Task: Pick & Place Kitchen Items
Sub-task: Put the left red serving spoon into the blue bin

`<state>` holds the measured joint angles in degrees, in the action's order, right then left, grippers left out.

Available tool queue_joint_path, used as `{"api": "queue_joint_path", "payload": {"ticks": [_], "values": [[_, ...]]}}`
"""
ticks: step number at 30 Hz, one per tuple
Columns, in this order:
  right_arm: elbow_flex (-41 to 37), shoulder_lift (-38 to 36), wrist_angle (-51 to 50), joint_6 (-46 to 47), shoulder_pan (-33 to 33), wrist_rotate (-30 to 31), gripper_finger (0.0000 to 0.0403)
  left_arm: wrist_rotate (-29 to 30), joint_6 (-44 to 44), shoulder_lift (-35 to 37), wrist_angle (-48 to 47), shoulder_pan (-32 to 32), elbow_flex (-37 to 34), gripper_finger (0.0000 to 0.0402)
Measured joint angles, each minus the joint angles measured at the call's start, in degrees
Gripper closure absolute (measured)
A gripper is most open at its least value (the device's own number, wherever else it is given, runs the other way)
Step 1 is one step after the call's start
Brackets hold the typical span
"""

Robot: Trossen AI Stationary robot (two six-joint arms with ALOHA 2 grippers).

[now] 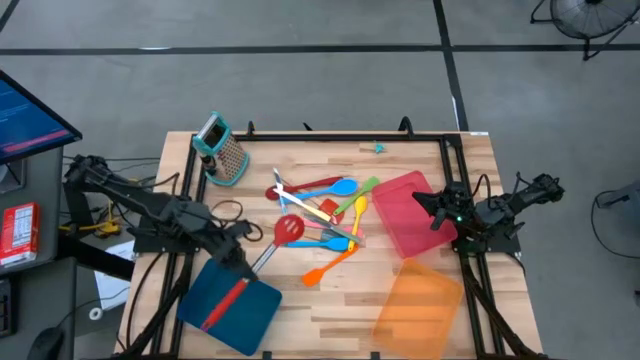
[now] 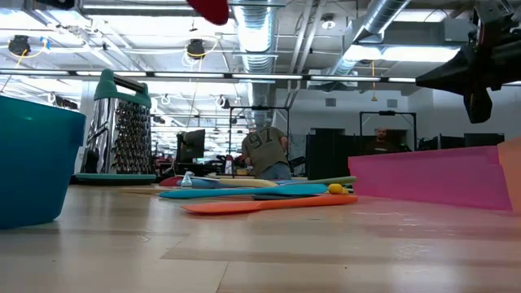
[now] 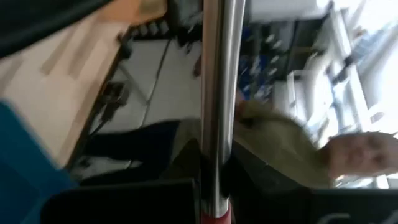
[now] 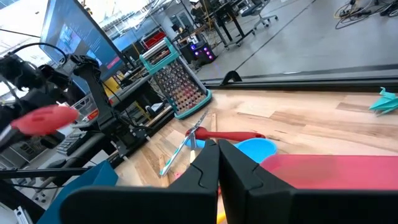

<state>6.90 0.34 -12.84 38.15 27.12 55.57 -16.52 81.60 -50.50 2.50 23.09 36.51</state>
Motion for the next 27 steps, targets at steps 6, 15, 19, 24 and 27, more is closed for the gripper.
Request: {"api": "queue_joint_path", "payload": {"ticks": [6,15,19,24,27], "values": [[0.0,0.0,0.0,-0.1,0.0,0.0,0.0403,-1.9,-8.2,0.1,-1.9,0.0,3.7,0.038],[0.0,0.0,0.0,-0.1,0.0,0.0,0.0403,-14.6,-11.3,-0.7,-30.7,-0.3,11.9,0.038],[0.0,0.0,0.0,-0.1,0.0,0.0,0.0403,-22.2,-10.8,-1.8,-42.3,-0.3,14.4,0.038],[0.0,0.0,0.0,-0.1,0.0,0.0,0.0403,-31.1,-10.4,-2.2,-51.4,-0.3,14.8,0.038],[0.0,0.0,0.0,-0.1,0.0,0.0,0.0403,-35.8,-10.9,-2.2,-56.4,-0.2,14.8,0.038]]}}
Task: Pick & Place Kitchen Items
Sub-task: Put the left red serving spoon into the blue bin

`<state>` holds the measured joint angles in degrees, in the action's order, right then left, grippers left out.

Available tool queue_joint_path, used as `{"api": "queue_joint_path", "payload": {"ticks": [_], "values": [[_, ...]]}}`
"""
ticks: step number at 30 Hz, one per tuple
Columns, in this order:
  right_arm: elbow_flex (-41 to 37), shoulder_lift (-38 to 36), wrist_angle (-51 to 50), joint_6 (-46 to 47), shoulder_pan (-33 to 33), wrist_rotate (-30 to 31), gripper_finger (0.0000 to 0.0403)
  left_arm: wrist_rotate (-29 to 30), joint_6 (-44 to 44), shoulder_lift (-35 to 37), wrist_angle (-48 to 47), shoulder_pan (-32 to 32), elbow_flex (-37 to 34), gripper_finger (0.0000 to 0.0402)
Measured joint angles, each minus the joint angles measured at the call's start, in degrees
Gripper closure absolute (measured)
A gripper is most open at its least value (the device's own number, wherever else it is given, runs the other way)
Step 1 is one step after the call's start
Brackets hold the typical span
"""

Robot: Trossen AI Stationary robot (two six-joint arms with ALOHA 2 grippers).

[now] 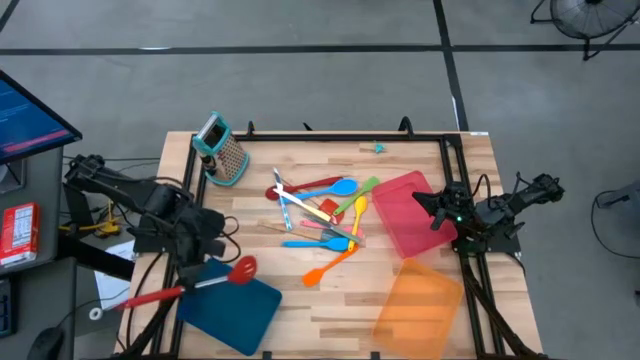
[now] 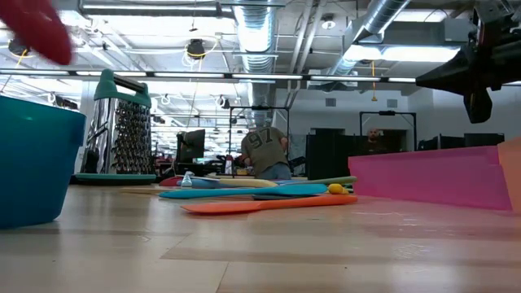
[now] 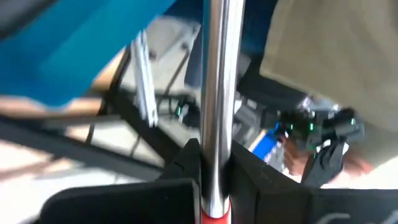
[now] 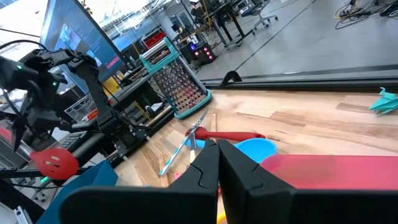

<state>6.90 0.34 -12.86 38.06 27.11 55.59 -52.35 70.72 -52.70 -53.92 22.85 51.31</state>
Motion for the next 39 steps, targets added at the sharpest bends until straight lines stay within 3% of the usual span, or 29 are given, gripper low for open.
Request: {"api": "queue_joint_path", "payload": {"ticks": [4,13,16,29,39], "values": [[0.0,0.0,0.0,0.0,0.0,0.0,0.0403,-4.7,-0.4,0.3,-3.7,1.1,0.0,0.038],[0.0,0.0,-0.3,0.0,0.0,0.0,0.0403,-5.1,-6.3,-2.0,-4.2,5.1,0.0,0.038],[0.0,0.0,-0.7,0.0,0.0,0.0,0.0403,-8.1,-9.1,-4.7,-4.2,6.2,0.0,0.038],[0.0,0.0,-2.2,0.0,0.0,0.0,0.0403,-10.8,-10.9,-17.5,-4.1,3.3,-0.1,0.0377],[0.0,0.0,-3.4,0.0,0.0,0.0,0.0403,-13.1,-19.8,-22.2,-3.5,2.7,-0.1,0.0377]]}}
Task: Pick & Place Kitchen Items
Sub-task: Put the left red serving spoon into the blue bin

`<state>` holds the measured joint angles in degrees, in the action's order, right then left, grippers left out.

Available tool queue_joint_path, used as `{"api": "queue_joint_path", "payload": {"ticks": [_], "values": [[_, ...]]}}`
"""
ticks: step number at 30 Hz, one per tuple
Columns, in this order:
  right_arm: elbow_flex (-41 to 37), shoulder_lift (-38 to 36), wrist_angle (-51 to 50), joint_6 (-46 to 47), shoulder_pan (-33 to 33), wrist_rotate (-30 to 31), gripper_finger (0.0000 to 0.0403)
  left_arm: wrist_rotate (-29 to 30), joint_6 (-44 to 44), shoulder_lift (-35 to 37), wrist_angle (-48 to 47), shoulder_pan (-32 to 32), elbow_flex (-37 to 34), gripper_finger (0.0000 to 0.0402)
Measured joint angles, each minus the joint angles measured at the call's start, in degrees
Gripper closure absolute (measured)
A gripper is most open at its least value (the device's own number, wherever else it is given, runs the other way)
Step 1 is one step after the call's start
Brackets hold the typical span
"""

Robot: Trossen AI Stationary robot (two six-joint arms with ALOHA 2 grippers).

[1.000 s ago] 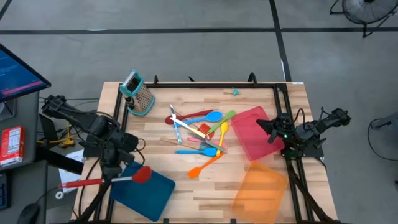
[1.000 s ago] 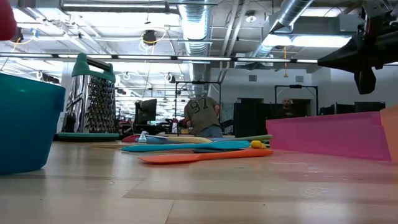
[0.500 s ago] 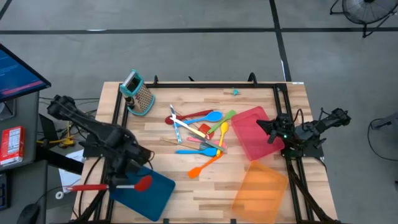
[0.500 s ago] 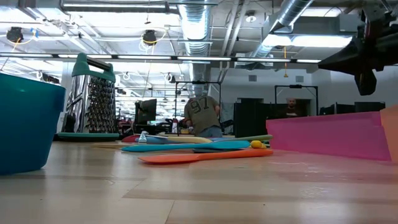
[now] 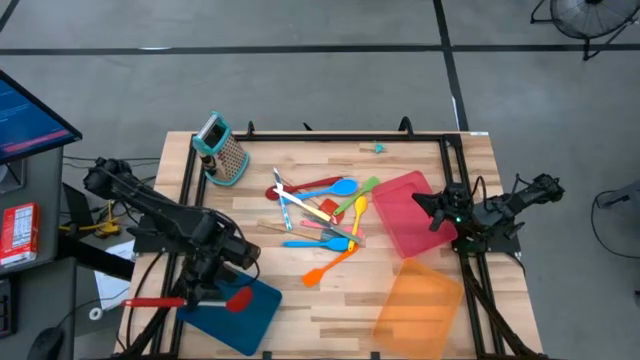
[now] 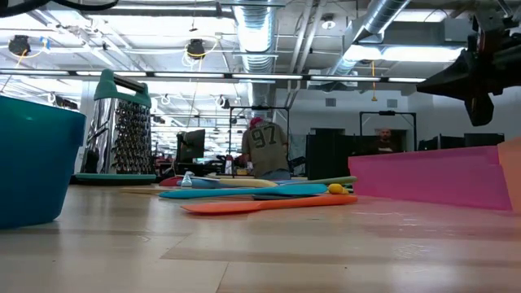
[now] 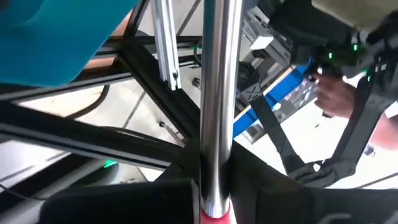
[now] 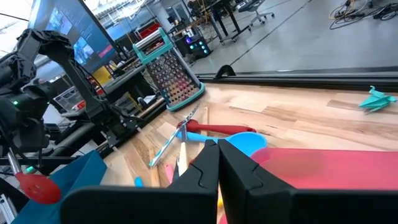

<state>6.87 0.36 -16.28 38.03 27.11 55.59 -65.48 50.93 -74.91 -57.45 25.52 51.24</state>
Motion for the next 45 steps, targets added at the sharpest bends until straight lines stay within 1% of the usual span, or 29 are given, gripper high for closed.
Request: {"api": "queue_joint_path", "payload": {"ticks": [5,13,21,26,32,36,40,45], "values": [[0.0,0.0,0.0,0.0,0.0,0.0,0.0403,-0.7,-5.2,-2.1,0.4,0.0,0.0,0.0377],[0.0,0.0,0.0,0.0,0.0,0.0,0.0403,-0.3,-11.9,-6.4,1.3,-0.3,0.0,0.0377],[0.0,0.0,0.0,0.0,0.0,0.0,0.0403,5.4,-17.5,-8.5,1.8,-5.1,0.0,0.0377],[0.0,0.0,0.0,0.0,0.0,0.0,0.0403,7.3,-18.6,-8.5,2.0,-7.6,0.0,0.0377],[0.0,0.0,0.0,0.0,0.0,0.0,0.0403,7.6,-20.7,-8.5,2.6,-7.6,0.0,0.0377],[0.0,0.0,0.0,0.0,0.0,0.0,0.0403,9.3,-20.8,-8.5,2.9,-7.1,0.0,0.0376],[0.0,0.0,0.0,0.0,0.0,0.0,0.0403,11.8,-23.4,-8.5,3.1,-6.5,0.0,0.0376],[0.0,0.0,0.0,-0.6,0.0,0.0,0.0403,14.7,-24.4,-8.5,3.6,-6.5,0.0,0.0376]]}}
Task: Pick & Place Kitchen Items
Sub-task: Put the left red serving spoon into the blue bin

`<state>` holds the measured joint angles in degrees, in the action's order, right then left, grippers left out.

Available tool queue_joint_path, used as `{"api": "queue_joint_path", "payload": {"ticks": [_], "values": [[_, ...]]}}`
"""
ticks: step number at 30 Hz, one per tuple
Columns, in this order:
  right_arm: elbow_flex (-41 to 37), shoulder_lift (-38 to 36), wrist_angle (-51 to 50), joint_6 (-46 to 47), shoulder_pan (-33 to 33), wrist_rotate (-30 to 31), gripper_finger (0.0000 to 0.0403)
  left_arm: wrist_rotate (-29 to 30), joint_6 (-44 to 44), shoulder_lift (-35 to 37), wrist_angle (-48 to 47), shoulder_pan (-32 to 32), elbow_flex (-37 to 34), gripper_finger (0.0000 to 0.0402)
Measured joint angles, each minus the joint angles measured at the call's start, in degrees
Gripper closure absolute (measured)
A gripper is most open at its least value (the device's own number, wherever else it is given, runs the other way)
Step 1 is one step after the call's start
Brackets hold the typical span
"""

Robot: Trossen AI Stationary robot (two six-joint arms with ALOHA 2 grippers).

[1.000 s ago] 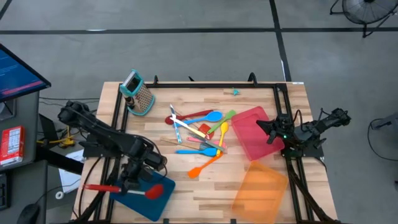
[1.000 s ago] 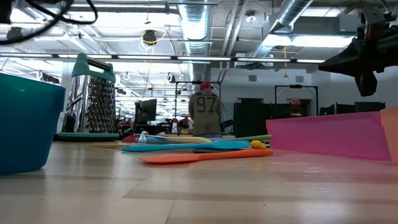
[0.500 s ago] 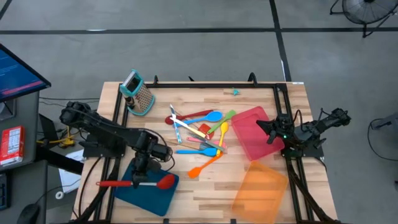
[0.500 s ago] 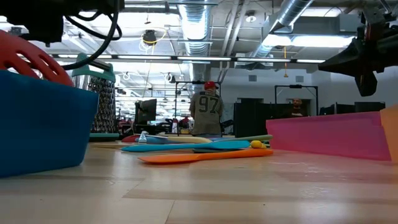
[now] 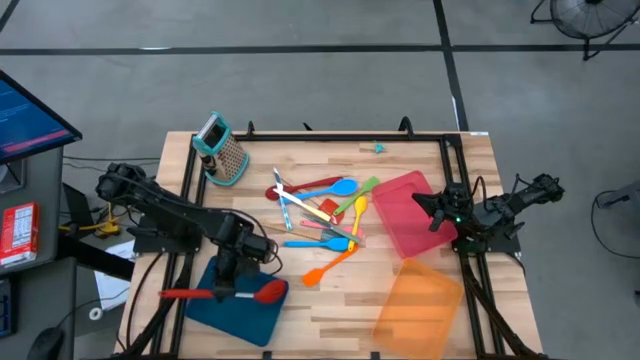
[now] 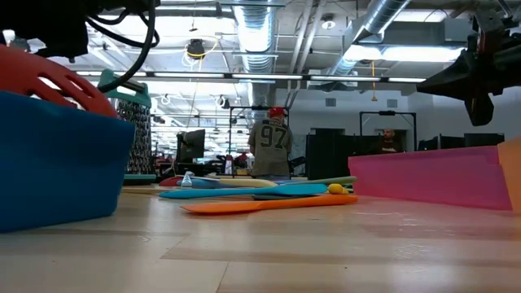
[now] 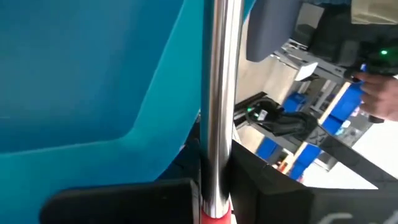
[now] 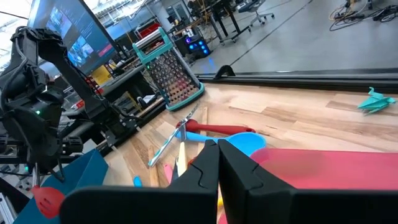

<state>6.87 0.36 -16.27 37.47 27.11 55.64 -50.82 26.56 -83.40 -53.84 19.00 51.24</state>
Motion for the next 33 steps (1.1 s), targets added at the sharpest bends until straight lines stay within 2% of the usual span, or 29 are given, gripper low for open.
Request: {"api": "queue_joint_path", "payload": {"ticks": [7,20,24,33], "values": [[0.0,0.0,0.0,0.0,0.0,1.1,0.0403,0.4,-0.8,-0.1,0.1,0.1,-0.1,0.0376],[0.0,0.0,0.0,0.1,0.0,1.2,0.0403,1.6,-0.9,-0.5,2.0,3.3,-7.4,0.0376],[0.0,0.0,0.0,0.1,0.0,1.2,0.0403,5.1,-0.8,-0.5,3.1,4.4,-7.6,0.0375],[0.0,0.0,0.0,0.1,0.0,1.4,0.0403,6.9,-0.6,-0.5,3.3,5.2,-7.6,0.0347]]}}
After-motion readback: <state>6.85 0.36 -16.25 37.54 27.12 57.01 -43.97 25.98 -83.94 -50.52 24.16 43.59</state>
